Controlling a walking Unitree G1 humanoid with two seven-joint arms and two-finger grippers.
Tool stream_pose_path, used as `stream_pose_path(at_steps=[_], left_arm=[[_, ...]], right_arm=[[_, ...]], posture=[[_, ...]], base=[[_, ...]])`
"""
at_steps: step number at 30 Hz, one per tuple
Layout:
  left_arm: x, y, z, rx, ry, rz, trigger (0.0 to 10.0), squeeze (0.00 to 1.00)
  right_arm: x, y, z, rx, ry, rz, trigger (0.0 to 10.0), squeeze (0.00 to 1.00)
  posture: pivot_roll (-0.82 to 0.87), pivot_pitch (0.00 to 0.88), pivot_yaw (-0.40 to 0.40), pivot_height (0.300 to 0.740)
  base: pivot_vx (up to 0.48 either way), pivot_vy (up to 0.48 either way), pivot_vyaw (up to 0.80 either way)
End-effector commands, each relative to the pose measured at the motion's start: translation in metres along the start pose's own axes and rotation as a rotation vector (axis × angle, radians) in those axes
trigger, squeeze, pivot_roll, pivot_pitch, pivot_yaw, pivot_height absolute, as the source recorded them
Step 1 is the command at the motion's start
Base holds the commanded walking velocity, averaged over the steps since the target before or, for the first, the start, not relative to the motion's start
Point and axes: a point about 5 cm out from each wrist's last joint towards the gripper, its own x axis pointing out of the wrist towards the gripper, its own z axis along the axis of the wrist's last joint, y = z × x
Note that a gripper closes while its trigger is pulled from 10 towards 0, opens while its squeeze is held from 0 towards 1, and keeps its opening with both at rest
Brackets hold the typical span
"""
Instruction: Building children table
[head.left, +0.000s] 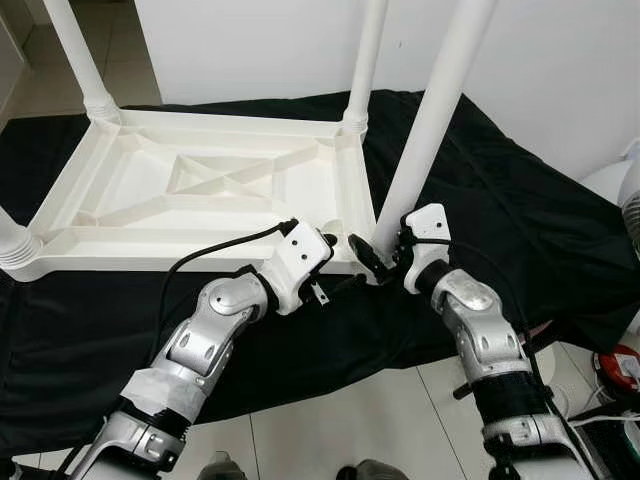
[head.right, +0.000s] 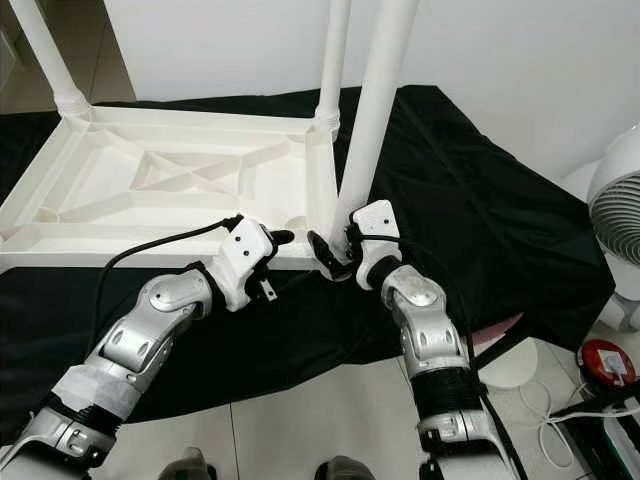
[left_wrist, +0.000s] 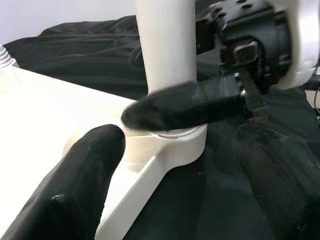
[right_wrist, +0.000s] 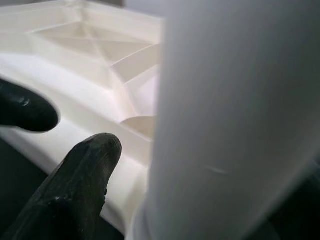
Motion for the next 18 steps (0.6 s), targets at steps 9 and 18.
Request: stream_pose_path(at_steps=[9, 18], left_arm=[[-0.004, -0.001, 0.001, 0.021, 0.008, -0.048, 10.0, 0.0], [-0.013, -0.004, -0.003, -0.006, 0.025, -0.067, 10.0, 0.0]], right_arm=[[0.014, 0.002, -0.007, 0.004, 0.031, 0.137, 2.9, 0.0], [0.013, 0.002, -0.015, 0.011, 0.046, 0.205, 0.0, 0.0]], posture=[[0.05, 0.0, -0.018, 0.74], [0.07, 0.0, -0.017, 0.74]], base=[[0.0, 0.0, 0.0], [0.0, 0.0, 0.0]])
